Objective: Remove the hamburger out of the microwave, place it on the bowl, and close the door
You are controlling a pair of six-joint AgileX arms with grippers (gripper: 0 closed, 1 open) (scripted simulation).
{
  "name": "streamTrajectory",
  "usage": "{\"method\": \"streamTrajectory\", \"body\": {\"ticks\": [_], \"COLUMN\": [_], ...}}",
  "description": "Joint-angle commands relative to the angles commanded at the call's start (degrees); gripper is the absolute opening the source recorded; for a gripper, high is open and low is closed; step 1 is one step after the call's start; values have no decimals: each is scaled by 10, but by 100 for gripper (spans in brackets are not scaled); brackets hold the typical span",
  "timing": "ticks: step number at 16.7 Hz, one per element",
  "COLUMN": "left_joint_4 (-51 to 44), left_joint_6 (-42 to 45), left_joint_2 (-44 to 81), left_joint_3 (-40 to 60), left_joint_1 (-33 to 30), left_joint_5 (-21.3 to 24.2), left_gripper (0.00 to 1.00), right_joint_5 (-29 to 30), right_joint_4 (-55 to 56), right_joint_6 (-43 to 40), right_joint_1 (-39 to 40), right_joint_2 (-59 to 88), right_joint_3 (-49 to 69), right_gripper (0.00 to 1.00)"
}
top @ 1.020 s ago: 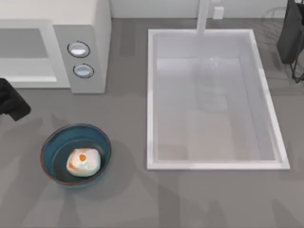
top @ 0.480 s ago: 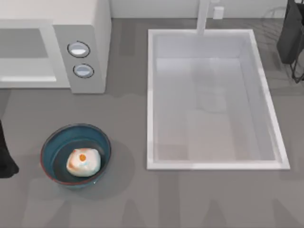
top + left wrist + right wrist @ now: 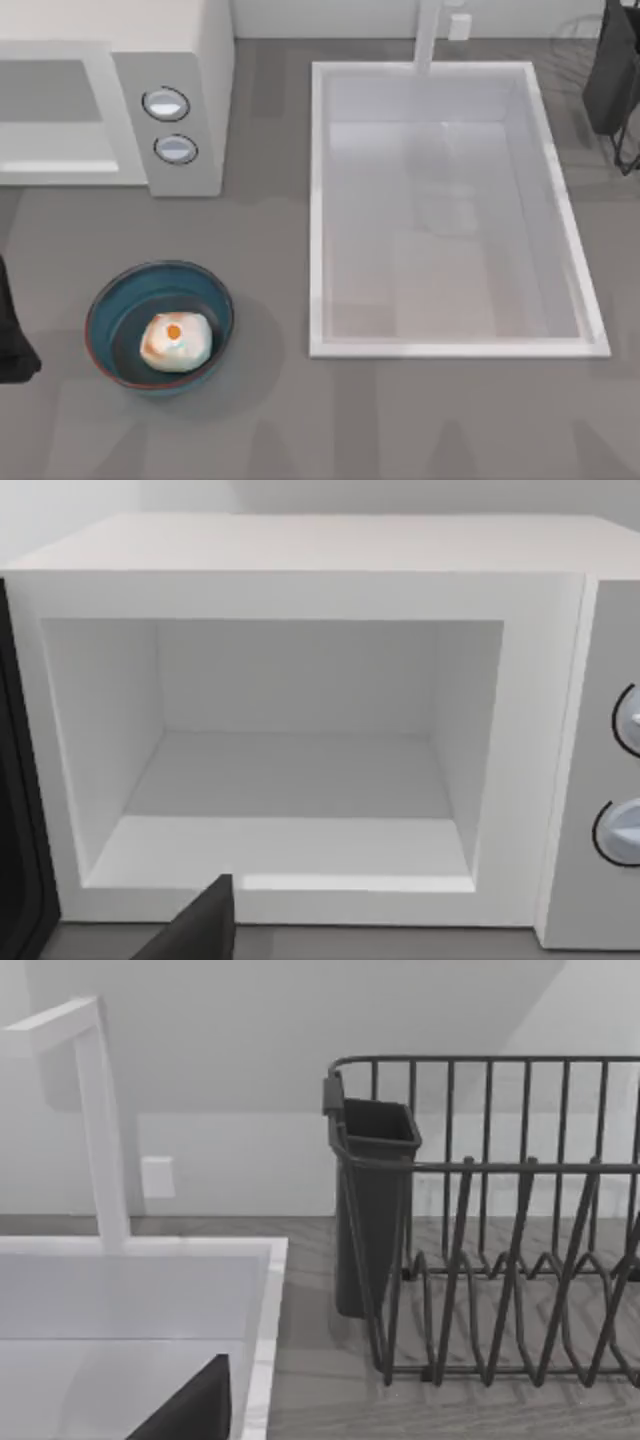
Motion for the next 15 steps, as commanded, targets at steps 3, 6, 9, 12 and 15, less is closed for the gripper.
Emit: {"method": "streamTrajectory", "body": {"ticks": [3,6,9,12,15], "left_joint_4": [0,0,0,0,0], "left_joint_6": [0,0,0,0,0], "left_joint_2": [0,0,0,0,0], "left_joint_3": [0,0,0,0,0], "left_joint_1": [0,0,0,0,0], "left_joint_5": [0,0,0,0,0], "left_gripper": [70,47,25,2,0], "right_joint_5": [0,0,0,0,0], "right_joint_4": [0,0,0,0,0], "right_joint_6": [0,0,0,0,0], "right_joint_1": [0,0,0,0,0], "right_joint_2": [0,0,0,0,0], "right_joint_3": [0,0,0,0,0], "right_gripper": [100,100,100,100,100]}}
